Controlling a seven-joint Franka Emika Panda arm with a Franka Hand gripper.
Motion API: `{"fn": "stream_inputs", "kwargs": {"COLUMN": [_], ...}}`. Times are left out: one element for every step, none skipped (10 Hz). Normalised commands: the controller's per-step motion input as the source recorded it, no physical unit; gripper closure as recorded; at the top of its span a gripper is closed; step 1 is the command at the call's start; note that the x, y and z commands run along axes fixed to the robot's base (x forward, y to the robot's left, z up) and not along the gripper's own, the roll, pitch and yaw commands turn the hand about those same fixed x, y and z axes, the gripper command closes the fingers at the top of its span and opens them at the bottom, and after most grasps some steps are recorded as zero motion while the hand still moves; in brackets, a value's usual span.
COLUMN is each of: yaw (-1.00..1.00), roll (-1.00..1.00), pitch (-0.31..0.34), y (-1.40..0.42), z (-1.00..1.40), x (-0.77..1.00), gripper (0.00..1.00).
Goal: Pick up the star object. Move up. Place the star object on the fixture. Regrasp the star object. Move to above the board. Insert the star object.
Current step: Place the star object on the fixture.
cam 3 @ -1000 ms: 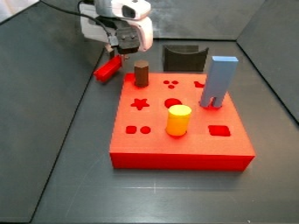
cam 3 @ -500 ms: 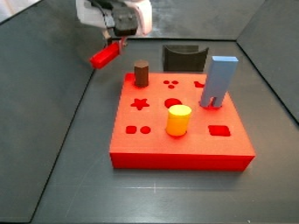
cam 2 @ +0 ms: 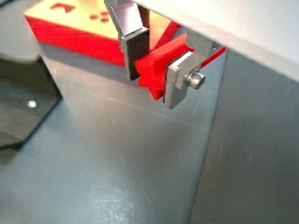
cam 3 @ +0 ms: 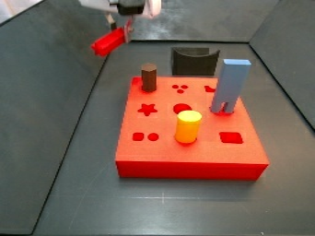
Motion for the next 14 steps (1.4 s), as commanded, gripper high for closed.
{"fn": "stream_inputs", "kwargs": {"yaw": [0.0,0.0,0.0,0.0,0.0,0.0,0.0,1.0,1.0,1.0,1.0,0.78,0.52,0.28], "roll": [-0.03,-0.04,-0.04,-0.05,-0.06,-0.06,-0.07,-0.16,-0.16,-0.17,-0.21,-0.2,-0.17,-0.16], "pitch": [0.028,0.031,0.038,0.042,0.056,0.064,0.077,-0.116,-0.111,-0.113,-0.112,-0.078,-0.051,-0.021], "y": [-0.01,-0.01,-0.02,-0.02,-0.01,-0.01,-0.01,0.1,0.1,0.09,0.08,0.08,0.07,0.07], "z": [1.0,1.0,0.92,0.81,0.55,0.44,0.23,0.02,-0.02,-0.02,-0.02,-0.02,-0.02,-0.03], "x": [-0.02,-0.02,-0.02,-0.02,0.0,0.0,0.01,1.0,1.0,1.0,1.0,1.0,1.0,1.0], "gripper": [1.0,1.0,1.0,1.0,1.0,1.0,1.0,1.0,1.0,1.0,1.0,1.0,1.0,1.0]}}
